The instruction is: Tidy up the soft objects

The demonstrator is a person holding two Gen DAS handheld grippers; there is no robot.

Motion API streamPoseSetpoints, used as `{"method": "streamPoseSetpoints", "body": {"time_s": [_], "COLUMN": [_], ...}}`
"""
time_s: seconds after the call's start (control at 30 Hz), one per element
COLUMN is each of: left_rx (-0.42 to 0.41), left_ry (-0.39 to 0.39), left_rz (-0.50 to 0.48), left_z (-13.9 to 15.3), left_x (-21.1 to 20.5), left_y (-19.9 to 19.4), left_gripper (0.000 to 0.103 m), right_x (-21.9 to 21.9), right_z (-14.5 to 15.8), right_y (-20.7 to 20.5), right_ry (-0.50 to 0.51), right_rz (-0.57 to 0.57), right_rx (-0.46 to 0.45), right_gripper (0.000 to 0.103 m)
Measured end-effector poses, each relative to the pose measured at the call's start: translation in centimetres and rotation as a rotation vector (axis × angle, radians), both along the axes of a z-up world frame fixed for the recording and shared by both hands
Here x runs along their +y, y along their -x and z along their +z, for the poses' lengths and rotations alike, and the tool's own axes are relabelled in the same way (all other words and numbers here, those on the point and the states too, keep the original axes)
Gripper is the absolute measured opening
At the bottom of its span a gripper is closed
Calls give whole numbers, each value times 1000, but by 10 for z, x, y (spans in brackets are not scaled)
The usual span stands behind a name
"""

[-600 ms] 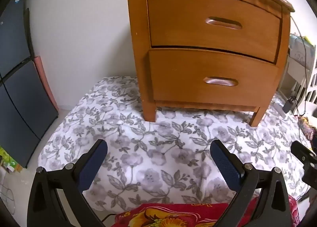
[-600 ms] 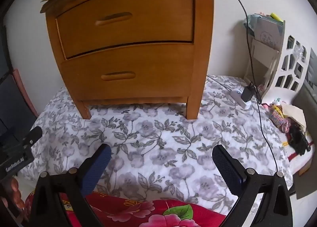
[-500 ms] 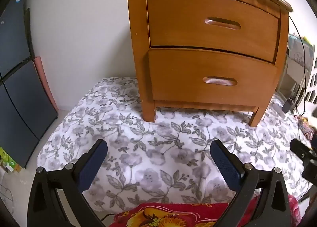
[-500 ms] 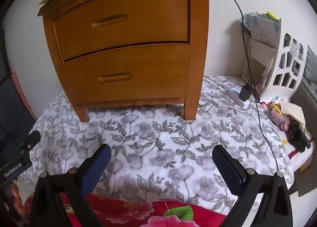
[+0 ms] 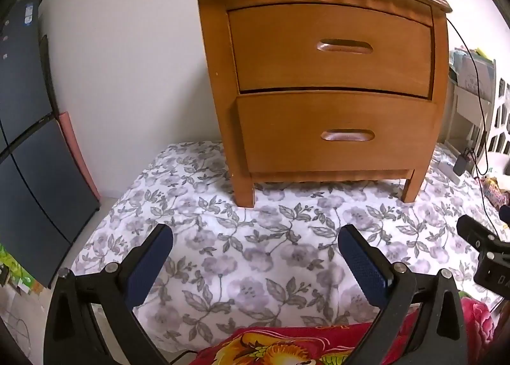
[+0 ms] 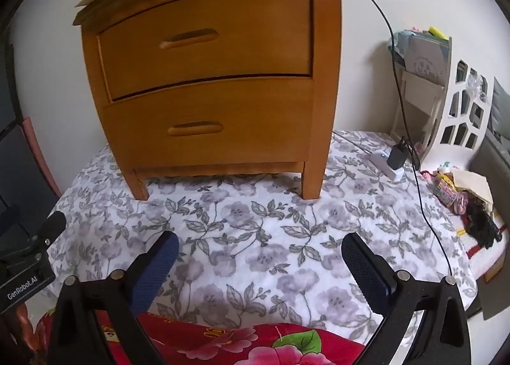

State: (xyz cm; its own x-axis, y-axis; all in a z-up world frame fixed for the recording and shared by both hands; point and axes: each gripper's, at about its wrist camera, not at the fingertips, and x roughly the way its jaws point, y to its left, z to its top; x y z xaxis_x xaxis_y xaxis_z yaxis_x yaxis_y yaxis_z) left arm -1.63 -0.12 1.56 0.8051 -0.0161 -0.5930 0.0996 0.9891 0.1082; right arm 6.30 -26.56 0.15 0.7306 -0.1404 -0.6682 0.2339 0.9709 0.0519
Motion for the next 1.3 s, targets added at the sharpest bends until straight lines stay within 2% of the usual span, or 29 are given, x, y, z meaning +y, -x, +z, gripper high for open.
{"method": "streamPoseSetpoints", "body": {"time_s": [0.47,0.73,1.3], "left_rx": [-46,-32,-23], "left_ry": [54,71,44], "left_rz": [31,11,3], "left_z": [-1,-1,-5], "left_x": [16,16,14], "left_y": [14,14,19], "left_gripper": [103,103,103], "right_x": [4,3,0], "right_z": [5,3,-6], "right_y": [4,3,2], "right_ry": [10,18,22], "right_rz": [7,4,-6], "right_rx": [-8,13,47], "right_gripper": [103,103,103]}}
